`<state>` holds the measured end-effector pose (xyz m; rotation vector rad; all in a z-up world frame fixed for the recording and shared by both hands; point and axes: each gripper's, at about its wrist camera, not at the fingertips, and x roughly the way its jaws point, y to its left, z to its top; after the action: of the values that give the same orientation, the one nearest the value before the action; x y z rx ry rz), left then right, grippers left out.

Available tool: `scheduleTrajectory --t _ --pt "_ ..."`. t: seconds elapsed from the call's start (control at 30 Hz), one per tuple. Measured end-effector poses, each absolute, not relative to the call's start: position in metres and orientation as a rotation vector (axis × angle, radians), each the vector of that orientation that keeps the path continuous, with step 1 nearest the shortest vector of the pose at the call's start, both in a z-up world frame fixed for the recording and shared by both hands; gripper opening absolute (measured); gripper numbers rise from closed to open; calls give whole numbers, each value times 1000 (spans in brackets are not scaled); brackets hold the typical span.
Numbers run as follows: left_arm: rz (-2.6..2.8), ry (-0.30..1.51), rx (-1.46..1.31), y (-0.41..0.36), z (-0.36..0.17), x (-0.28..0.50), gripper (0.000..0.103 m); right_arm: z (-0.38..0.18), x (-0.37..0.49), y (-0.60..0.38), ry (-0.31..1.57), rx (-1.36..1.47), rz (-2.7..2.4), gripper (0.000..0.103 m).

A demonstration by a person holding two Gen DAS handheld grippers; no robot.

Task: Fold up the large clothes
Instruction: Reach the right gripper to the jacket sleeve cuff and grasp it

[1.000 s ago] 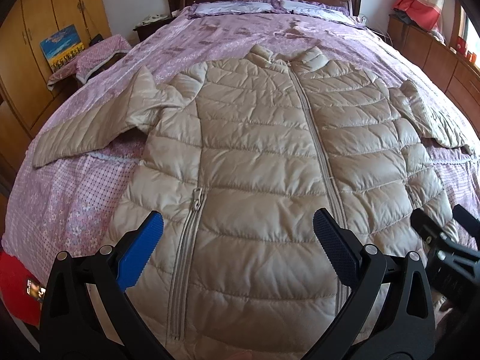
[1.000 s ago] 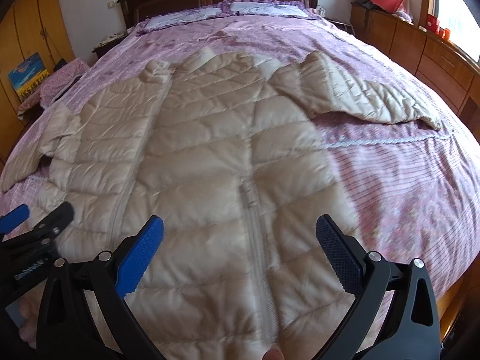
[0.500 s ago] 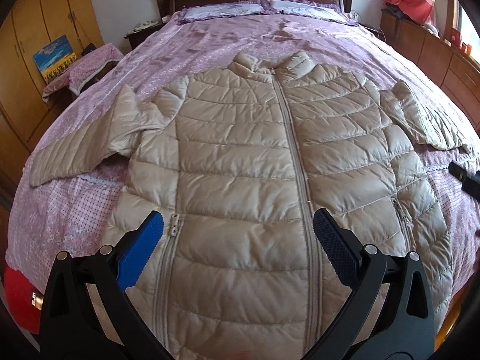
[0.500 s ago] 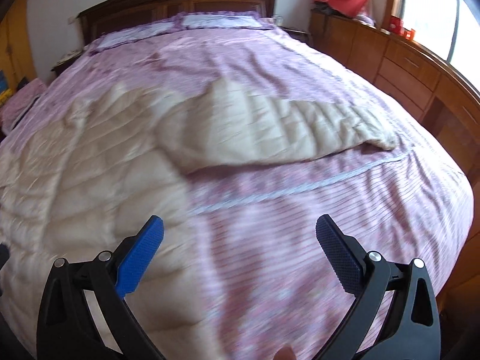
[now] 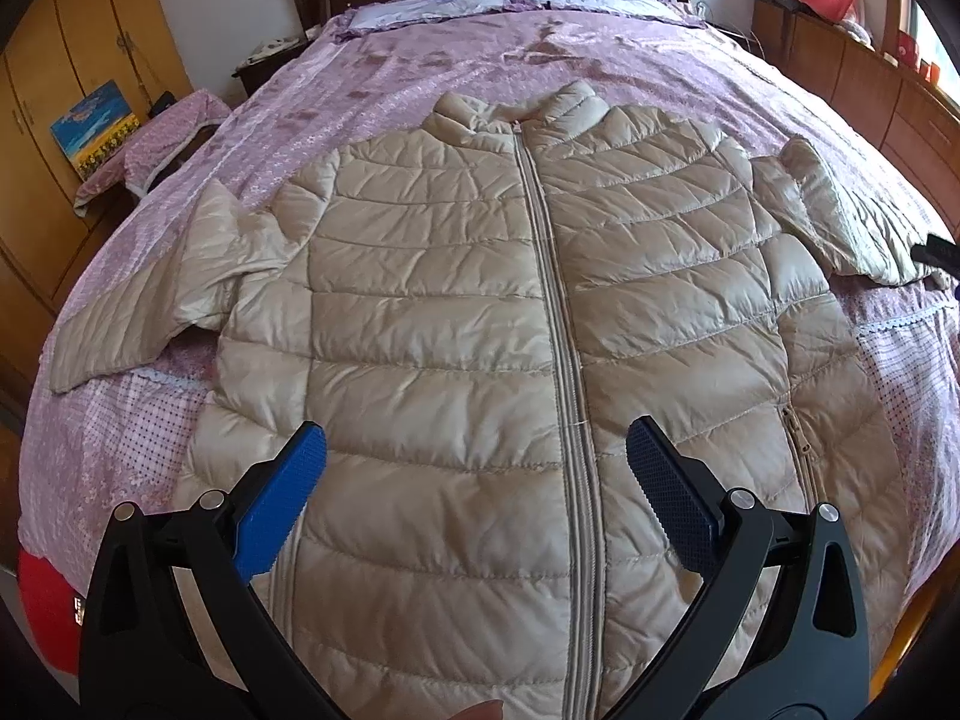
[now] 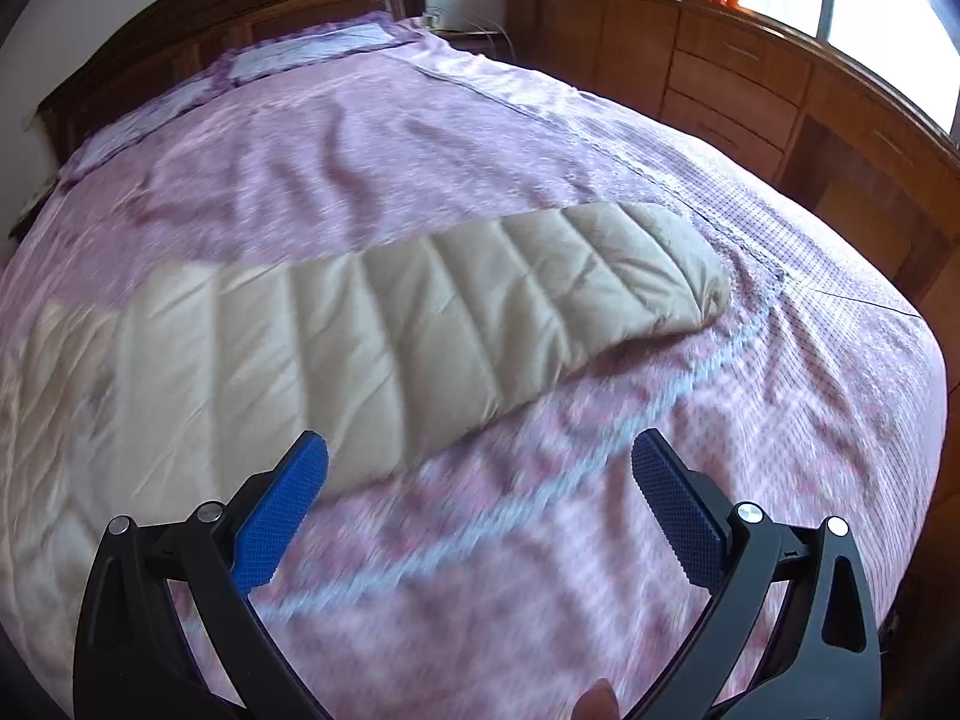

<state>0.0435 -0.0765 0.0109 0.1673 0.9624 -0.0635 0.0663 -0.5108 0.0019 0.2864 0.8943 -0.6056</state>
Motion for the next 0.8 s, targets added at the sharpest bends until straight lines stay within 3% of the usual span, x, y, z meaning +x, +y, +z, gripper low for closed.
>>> scheduleTrajectory --t 0.53,0.8 --pt "-69 1014 201 -91 -10 58 100 -56 117 -568 994 460 -596 98" --pt "-65 1033 197 -91 -18 60 100 -55 116 -570 996 470 -574 98"
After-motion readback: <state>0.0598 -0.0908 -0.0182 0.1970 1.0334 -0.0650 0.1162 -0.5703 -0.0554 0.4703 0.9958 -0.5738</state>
